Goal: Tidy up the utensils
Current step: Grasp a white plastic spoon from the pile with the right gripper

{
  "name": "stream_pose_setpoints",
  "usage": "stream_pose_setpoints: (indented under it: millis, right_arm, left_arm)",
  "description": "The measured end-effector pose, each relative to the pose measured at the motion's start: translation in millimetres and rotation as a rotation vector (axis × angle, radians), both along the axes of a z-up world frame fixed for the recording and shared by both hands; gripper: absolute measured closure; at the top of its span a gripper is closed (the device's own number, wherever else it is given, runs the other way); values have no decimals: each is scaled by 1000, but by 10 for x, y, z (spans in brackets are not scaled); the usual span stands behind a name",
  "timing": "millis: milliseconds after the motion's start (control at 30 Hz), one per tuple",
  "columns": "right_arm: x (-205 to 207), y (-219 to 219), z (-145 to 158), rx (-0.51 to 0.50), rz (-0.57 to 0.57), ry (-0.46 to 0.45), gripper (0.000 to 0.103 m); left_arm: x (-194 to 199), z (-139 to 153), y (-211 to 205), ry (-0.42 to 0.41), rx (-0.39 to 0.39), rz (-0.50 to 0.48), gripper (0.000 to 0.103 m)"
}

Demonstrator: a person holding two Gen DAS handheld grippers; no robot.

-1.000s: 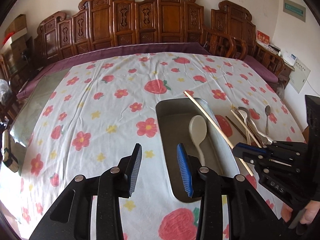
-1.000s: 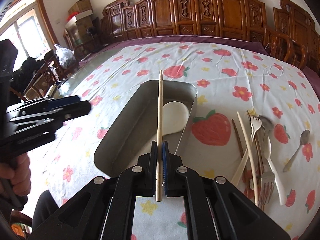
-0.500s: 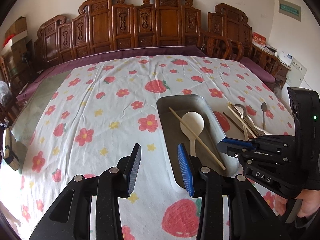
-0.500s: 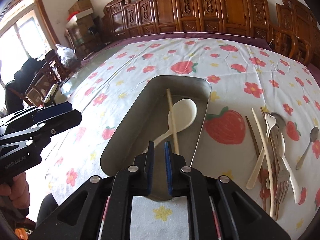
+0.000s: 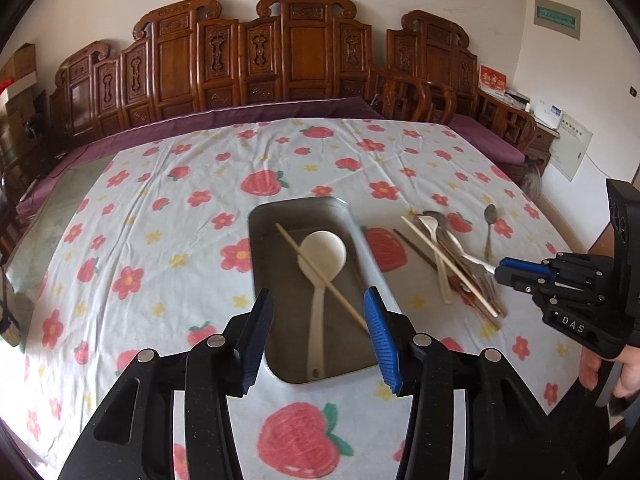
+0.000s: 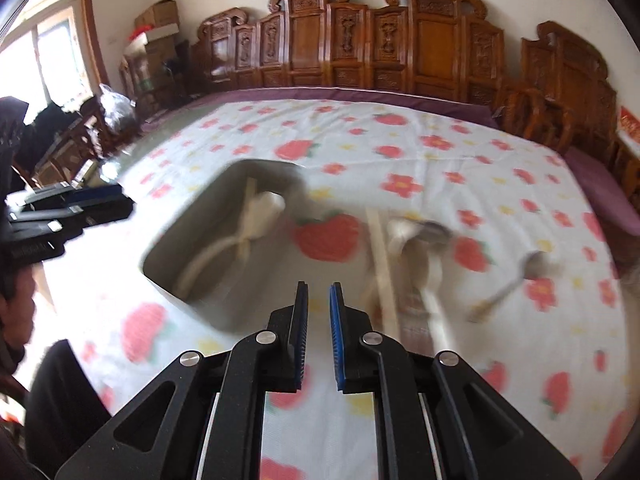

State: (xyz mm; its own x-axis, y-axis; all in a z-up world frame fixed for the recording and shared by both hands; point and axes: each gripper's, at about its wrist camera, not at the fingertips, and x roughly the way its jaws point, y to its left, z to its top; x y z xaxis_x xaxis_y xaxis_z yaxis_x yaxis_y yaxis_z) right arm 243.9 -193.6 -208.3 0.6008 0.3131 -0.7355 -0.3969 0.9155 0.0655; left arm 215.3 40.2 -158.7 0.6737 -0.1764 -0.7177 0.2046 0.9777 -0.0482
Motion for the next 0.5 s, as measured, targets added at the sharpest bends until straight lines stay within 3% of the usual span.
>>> stream_pose_setpoints:
  millis: [67,200,500]
  right_arm:
    - [-35,-182,-51,-15,-20,7,90]
    - [-73,-475,-172,-18,-56,34,81]
    - [149,-601,-371,0,-70,94,81]
  left_arm:
    - [-28,-3,-89,-5,-6,-10,46]
    - [-87,-26,-284,-11,-6,-35,45]
    - [-160,-75,-663,-16,-11,-74,30]
